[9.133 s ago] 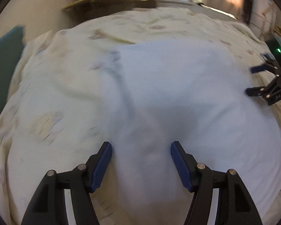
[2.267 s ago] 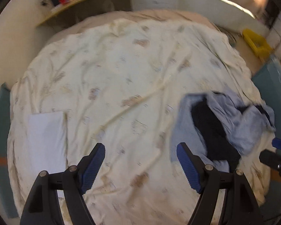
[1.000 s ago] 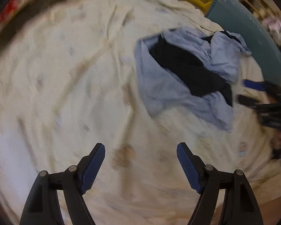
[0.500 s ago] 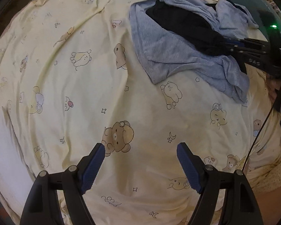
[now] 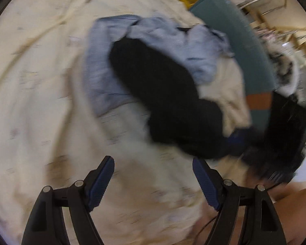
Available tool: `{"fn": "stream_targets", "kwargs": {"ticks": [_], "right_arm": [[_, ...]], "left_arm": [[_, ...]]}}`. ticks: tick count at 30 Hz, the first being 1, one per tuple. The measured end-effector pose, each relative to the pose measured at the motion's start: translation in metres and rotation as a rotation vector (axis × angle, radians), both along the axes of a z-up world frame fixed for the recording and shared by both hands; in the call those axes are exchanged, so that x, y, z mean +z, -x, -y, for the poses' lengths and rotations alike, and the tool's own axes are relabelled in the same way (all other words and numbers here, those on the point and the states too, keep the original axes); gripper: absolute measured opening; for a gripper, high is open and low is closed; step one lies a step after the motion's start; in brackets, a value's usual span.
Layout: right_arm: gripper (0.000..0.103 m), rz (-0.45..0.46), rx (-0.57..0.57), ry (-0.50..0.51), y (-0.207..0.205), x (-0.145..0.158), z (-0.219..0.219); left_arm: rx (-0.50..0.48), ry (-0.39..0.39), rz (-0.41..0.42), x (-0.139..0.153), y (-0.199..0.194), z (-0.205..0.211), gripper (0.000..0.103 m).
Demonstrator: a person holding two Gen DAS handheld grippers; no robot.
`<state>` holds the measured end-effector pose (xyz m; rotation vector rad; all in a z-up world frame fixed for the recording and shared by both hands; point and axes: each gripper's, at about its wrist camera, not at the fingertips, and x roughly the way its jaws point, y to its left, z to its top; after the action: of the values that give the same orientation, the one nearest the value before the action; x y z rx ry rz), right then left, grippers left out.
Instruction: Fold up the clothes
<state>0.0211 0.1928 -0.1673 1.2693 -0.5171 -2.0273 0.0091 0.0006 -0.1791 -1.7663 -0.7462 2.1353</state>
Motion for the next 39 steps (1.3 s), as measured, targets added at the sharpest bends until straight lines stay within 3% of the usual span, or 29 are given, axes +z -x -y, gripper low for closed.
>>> {"fn": "stream_targets", "kwargs": {"ticks": [1, 3, 6, 9, 15, 18, 19, 20, 21, 22, 27, 31, 34, 36, 39], "right_arm": [[0.012, 0.003, -0.008, 0.012, -0.005, -0.001, -0.002], [0.012, 0.011, -0.028, 0.028, -0.013, -0.002, -0.011], [0.011, 0.000, -0.025, 0.030, -0.020, 0.003, -0.015], [0.011, -0.015, -0.017, 0.027, -0.025, 0.009, -0.018], [0.011, -0.023, 0.039, 0.028, -0.031, 0.013, -0.010], [0.011, -0.018, 0.081, 0.025, -0.035, 0.010, -0.002], [0.011, -0.017, 0.090, 0.024, -0.035, 0.009, 0.000], [0.011, -0.016, 0.097, 0.021, -0.036, 0.007, 0.003], [0.011, -0.016, 0.101, 0.014, -0.037, 0.006, 0.004], [0.011, -0.017, 0.104, 0.008, -0.037, 0.005, 0.005], [0.014, -0.019, 0.106, -0.027, -0.036, 0.000, 0.010], [0.018, 0.032, 0.092, -0.100, -0.035, -0.008, 0.011], [0.023, 0.001, 0.090, -0.096, -0.034, -0.002, 0.012], [0.035, -0.027, 0.070, -0.077, -0.031, 0.004, 0.010], [0.043, -0.049, 0.041, -0.069, -0.026, 0.009, 0.004]], "left_arm": [[0.018, 0.001, 0.002, -0.005, 0.006, -0.002, 0.081], [0.146, 0.020, 0.043, -0.022, 0.015, 0.003, 0.081], [0.340, -0.181, 0.088, -0.045, 0.020, 0.011, 0.081], [0.351, -0.131, 0.084, -0.050, 0.031, -0.004, 0.081], [0.488, -0.215, 0.092, -0.065, 0.053, 0.006, 0.081], [0.491, -0.126, 0.101, -0.062, 0.065, 0.010, 0.081], [0.474, -0.079, 0.098, -0.058, 0.068, 0.009, 0.069], [0.458, -0.031, 0.095, -0.054, 0.070, 0.009, 0.024], [0.427, 0.007, 0.097, -0.051, 0.073, 0.007, 0.009], [0.398, 0.057, 0.102, -0.046, 0.075, 0.007, 0.006], [0.305, 0.225, 0.035, -0.009, 0.072, 0.027, 0.005], [0.255, 0.372, -0.026, 0.028, 0.058, 0.056, 0.005], [0.221, 0.503, -0.059, 0.050, 0.046, 0.085, 0.004], [0.230, 0.548, -0.057, 0.063, 0.037, 0.105, 0.003], [0.232, 0.630, -0.072, 0.078, 0.025, 0.133, 0.003]]}}
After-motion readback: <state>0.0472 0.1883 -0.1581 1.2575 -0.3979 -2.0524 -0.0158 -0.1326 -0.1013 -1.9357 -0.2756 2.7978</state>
